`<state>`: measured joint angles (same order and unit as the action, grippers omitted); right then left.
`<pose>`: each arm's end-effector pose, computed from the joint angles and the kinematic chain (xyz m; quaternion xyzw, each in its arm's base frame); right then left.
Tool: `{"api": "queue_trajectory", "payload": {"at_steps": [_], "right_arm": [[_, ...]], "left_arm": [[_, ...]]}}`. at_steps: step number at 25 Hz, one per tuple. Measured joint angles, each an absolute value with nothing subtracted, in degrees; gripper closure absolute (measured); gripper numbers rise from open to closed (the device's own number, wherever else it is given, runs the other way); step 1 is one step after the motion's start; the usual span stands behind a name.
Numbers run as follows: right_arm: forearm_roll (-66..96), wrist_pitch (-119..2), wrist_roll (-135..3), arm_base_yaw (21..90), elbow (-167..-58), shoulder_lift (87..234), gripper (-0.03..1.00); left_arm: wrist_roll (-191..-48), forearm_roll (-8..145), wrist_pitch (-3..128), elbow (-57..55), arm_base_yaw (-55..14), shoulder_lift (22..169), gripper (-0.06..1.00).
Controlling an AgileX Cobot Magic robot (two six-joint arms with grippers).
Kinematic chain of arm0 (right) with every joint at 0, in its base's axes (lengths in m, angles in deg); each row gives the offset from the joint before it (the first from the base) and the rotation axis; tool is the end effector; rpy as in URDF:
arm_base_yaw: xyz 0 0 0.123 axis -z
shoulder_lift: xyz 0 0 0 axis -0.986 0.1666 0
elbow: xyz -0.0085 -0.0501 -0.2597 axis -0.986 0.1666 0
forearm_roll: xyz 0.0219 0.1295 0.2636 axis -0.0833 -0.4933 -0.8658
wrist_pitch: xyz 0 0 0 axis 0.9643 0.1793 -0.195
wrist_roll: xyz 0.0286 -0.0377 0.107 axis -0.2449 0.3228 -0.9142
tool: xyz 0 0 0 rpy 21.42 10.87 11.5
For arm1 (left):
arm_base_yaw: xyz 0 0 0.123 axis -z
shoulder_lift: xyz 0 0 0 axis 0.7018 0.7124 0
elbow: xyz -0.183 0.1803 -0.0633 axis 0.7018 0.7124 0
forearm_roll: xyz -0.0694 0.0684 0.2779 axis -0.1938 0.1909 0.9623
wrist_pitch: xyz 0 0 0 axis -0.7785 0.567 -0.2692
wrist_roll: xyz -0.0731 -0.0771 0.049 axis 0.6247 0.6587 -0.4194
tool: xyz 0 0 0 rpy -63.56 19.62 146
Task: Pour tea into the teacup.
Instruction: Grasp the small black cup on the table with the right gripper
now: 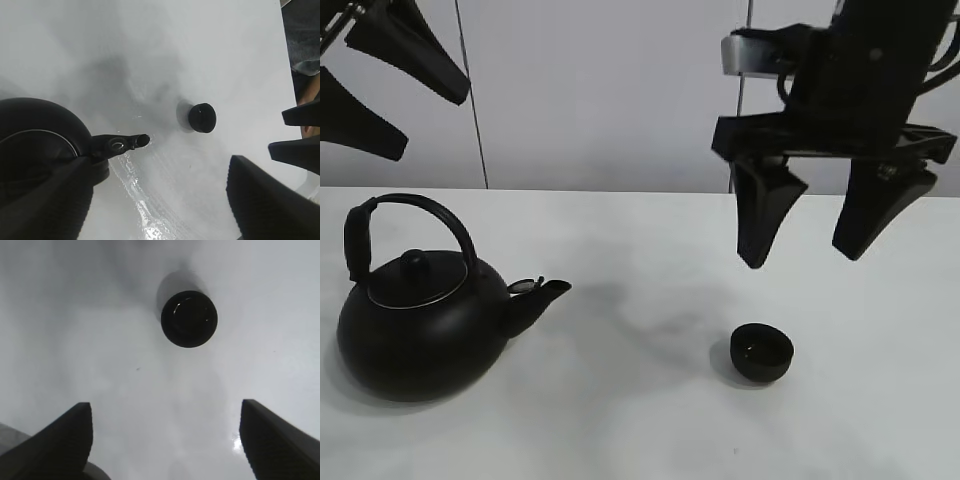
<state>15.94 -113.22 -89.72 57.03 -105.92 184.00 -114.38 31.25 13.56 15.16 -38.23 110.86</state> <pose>0.3347 0.1587 0.1893 -0.1730 0.9809 0.0697 0.0557 0.3498 -0.1114 0.2209 0.0751 0.9146 -0.3417 0.2029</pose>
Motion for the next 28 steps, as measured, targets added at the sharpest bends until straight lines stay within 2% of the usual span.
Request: {"api": "queue_trajectory", "payload": {"at_steps": [7,15,28], "right_arm": [[22.02,-108.19,-93.88,53.63,-106.05,190.18,0.41],[22.41,-101.91,-94.66,53.51,-105.81,194.15,0.41],[21.52,-90.81,-96.69,53.51,-98.00,197.24,0.41]], "left_arm": [[-114.38,31.25,13.78,15.16,-38.23,110.86,0.41],[-114.38,31.25,13.78,15.16,-38.23,110.86,0.41],[-114.38,31.25,13.78,15.16,-38.23,110.86,0.41]]}}
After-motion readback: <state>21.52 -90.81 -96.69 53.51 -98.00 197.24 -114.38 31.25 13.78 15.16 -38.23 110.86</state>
